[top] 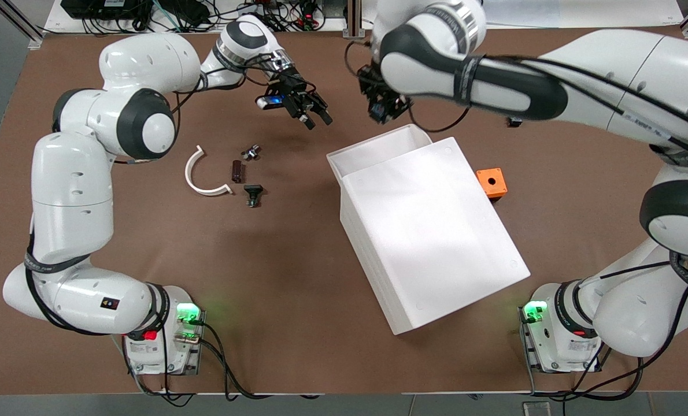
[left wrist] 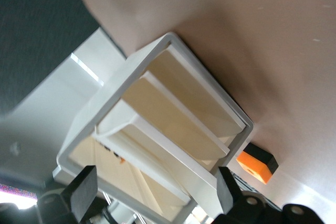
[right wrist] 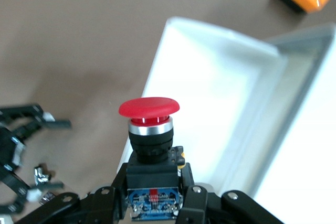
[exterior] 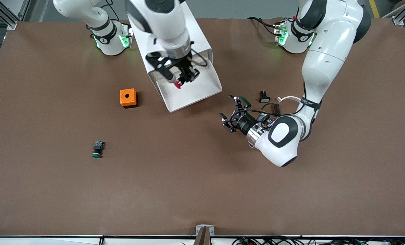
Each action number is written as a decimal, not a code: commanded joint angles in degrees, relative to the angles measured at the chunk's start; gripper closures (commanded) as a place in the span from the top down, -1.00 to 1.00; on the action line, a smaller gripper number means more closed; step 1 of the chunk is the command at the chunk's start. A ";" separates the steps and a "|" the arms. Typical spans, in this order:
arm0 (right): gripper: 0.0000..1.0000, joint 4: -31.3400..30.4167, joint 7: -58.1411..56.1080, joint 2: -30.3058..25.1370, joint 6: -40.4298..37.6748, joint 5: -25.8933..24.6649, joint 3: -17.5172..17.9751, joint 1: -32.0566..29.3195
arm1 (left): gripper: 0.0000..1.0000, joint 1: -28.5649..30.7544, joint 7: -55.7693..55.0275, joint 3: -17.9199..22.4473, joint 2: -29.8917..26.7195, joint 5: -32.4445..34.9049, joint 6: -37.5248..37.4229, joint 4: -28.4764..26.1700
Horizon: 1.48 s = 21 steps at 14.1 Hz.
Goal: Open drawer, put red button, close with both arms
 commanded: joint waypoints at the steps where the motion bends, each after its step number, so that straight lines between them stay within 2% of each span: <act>1: -1.00 -4.60 8.37 -1.54 3.90 -3.78 -0.74 5.16 | 1.00 -0.69 9.73 0.23 -2.47 5.63 0.35 1.43; 4: -1.00 -7.33 9.98 -1.37 6.02 -4.06 -0.65 6.41 | 1.00 -1.04 18.19 0.14 -5.63 11.69 4.73 1.53; 8: -1.00 -12.69 11.64 -0.93 12.59 -3.89 -0.56 6.93 | 1.00 -4.11 22.52 -0.56 -8.10 24.95 14.13 1.44; 14: -1.00 -11.99 12.79 3.02 14.72 -3.36 -0.65 6.93 | 1.00 -8.86 22.43 -0.48 -9.33 35.96 24.34 1.18; 16: -1.00 -11.12 12.36 3.38 14.72 -3.36 -0.65 6.59 | 1.00 -9.92 22.43 -0.48 -9.33 37.46 26.62 1.09; 21: -1.00 -7.34 12.18 8.29 14.81 -3.45 -0.74 6.23 | 1.00 -13.08 21.99 -0.39 -9.33 42.12 27.95 1.09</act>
